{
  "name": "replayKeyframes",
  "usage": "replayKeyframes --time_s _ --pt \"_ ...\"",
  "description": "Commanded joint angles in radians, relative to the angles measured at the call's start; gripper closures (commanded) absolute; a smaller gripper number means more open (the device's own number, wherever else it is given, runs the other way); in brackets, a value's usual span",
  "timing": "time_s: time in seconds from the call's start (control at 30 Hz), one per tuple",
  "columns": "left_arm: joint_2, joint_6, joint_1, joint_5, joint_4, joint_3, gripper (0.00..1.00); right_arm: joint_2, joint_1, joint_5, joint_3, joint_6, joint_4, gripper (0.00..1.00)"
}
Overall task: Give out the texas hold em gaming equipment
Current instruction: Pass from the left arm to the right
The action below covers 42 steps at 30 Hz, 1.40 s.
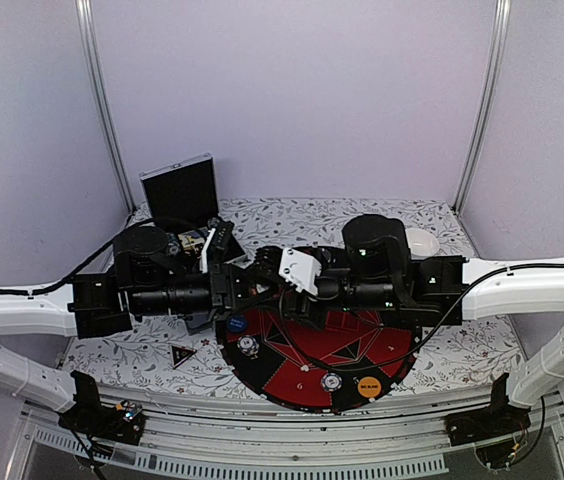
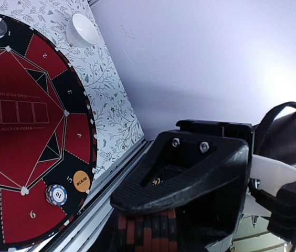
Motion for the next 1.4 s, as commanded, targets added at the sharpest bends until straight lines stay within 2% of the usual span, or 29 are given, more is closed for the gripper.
replayKeyframes --time_s 0.0,0.1,0.27,0.37,0.47,0.9,1.03,1.17,1.37 --pt "0.001 -0.021 0.005 0.013 0.084 -0.001 1.0 -0.013 -0.003 0.021 0.013 0.005 0.027 0.79" --pt "0.005 -0.026 0.004 0.025 0.101 -0.007 0.93 -0.015 -0.003 0.015 0.013 0.009 0.018 0.85" --pt "-0.001 -0.028 0.005 0.026 0.118 -0.017 0.79 -0.017 -0.002 0.009 0.015 0.017 0.007 0.88" --pt "-0.007 -0.026 0.004 0.022 0.12 -0.02 0.78 -0.017 -0.003 0.009 0.015 0.021 0.001 0.88" --pt "-0.01 -0.025 0.004 0.021 0.12 -0.025 0.71 -0.018 -0.003 0.009 0.016 0.021 -0.006 0.89" --pt "-0.011 -0.021 0.008 0.019 0.121 -0.031 0.54 -0.026 -0.003 0.007 0.025 0.025 -0.029 0.91" --pt "-0.011 -0.023 0.007 0.017 0.119 -0.033 0.44 -0.023 -0.003 0.003 0.031 0.027 -0.039 0.92" --pt "-0.011 -0.024 0.008 0.012 0.115 -0.036 0.41 -0.024 -0.003 0.002 0.037 0.03 -0.05 0.92" --pt "-0.015 -0.018 0.014 -0.007 0.088 -0.036 0.27 -0.022 -0.003 -0.002 0.047 0.047 -0.082 0.92"
